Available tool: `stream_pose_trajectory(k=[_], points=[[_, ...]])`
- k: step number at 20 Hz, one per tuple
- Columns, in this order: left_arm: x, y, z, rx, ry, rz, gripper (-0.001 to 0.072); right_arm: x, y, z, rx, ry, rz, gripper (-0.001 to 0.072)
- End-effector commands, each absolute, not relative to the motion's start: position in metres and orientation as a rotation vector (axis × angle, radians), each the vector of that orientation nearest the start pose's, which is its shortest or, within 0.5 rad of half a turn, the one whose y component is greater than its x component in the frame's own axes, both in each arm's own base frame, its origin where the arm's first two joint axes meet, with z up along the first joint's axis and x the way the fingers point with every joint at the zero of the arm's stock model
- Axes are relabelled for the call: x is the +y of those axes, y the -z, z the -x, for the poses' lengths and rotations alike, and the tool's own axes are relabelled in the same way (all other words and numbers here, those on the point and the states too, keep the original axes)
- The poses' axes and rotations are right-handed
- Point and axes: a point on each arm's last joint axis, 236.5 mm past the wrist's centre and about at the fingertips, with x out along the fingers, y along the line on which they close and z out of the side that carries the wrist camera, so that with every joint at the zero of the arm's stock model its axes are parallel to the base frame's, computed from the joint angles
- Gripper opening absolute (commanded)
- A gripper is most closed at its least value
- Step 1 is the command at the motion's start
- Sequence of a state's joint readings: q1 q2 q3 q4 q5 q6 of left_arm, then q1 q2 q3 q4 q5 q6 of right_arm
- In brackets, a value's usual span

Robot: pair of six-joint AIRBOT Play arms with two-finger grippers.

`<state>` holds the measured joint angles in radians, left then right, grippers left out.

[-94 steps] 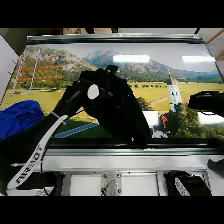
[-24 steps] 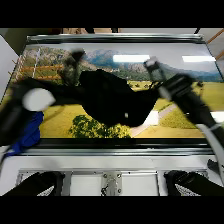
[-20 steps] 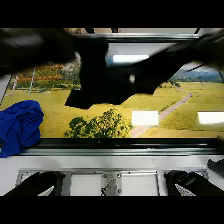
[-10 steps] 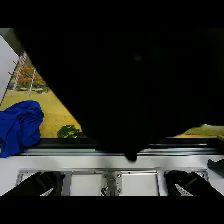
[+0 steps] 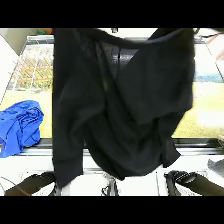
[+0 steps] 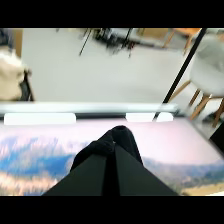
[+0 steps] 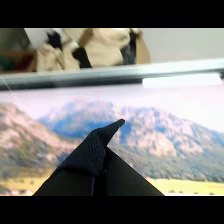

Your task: Fold the clothes and pants, and hang the long-sleeved shirts on hangers.

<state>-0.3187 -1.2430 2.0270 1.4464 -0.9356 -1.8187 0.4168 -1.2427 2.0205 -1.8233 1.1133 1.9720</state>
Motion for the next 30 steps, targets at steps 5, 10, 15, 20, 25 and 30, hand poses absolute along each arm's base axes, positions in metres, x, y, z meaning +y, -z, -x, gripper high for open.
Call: stream_pose_trajectory(k=[5,10,15,20,25,30], points=[[-0.149,-0.314,-0.402,0.663,0.363,0.175,0.0025,0.101,-0.313,-0.417,0.642,-0.002,-0.031,0.0017],[-0.165,-0.153,-0.311,0.959,0.372,0.197,0.0025,0.121,-0.186,-0.332,0.955,0.007,0.030,0.0017],[-0.171,-0.024,-0.205,1.266,0.369,0.177,0.0026,0.113,-0.103,-0.243,1.174,0.104,0.036,0.0017],[-0.180,-0.031,-0.189,1.206,0.446,0.158,0.0026,0.121,-0.098,-0.221,1.219,0.075,0.075,0.0018],[-0.180,-0.043,-0.192,1.155,0.470,0.144,0.0057,0.127,-0.097,-0.217,1.232,0.052,0.074,0.0018],[-0.132,-0.066,-0.251,1.110,0.274,-0.074,0.0714,0.129,-0.096,-0.215,1.241,0.042,0.072,0.0018]])
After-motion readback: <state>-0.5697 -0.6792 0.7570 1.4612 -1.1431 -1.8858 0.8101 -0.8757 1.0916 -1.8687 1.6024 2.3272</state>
